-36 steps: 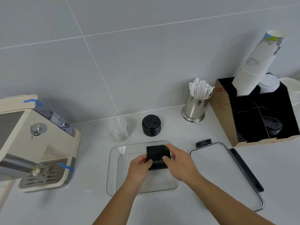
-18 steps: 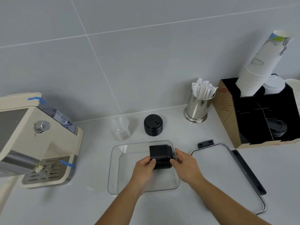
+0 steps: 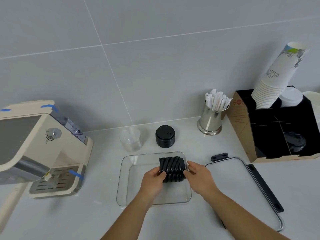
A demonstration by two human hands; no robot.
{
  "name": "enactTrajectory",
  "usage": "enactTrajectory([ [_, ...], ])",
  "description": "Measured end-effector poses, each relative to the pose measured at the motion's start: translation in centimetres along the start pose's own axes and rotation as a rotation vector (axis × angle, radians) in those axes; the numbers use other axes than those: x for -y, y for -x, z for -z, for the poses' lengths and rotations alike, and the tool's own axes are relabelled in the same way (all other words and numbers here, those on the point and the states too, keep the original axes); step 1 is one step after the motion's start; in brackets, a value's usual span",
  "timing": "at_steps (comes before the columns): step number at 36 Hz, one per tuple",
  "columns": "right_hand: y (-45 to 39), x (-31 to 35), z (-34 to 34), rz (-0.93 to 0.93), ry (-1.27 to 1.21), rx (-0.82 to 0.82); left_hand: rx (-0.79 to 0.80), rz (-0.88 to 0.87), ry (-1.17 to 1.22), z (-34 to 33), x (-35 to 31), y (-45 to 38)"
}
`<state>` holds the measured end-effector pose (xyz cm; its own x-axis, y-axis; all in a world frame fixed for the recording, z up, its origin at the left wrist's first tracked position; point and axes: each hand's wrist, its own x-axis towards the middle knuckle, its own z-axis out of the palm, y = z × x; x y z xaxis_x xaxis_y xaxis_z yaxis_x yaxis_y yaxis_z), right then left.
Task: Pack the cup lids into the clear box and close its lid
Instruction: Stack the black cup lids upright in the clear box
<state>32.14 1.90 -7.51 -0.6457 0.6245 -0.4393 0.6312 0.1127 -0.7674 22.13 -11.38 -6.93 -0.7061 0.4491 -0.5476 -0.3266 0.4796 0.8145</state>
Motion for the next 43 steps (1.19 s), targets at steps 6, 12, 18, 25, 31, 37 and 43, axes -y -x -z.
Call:
enactTrajectory([
  [6, 0.5, 1.1, 0.6, -0.093, -0.111, -0.020, -0.004, 0.011, 0.026, 0.7, -0.3, 0.6],
  [12, -0.1, 1.0, 1.6, -0.145, -0.358, -0.011, -0.038, 0.038, 0.103, 2.2, -0.3, 0.7],
  [18, -0.6, 2.3, 2.6, -0.139, -0.591, -0.009, -0.066, 0.066, 0.170, 3.4, -0.2, 0.4],
  [25, -2.0, 3.8, 3.5, -0.123, -0.663, 0.010, -0.077, 0.083, 0.257, 4.1, -1.0, 0.0],
  [31, -4.0, 4.6, 3.8, -0.117, -0.669, 0.001, -0.087, 0.062, 0.329, 4.7, -3.1, -1.6],
  [37, -6.5, 5.1, 4.2, -0.134, -0.664, 0.008, -0.089, 0.012, 0.262, 4.7, -5.5, -4.5],
  [43, -9.6, 5.4, 3.7, -0.174, -0.659, 0.034, -0.035, -0.006, 0.079, 4.4, -7.3, -8.5],
])
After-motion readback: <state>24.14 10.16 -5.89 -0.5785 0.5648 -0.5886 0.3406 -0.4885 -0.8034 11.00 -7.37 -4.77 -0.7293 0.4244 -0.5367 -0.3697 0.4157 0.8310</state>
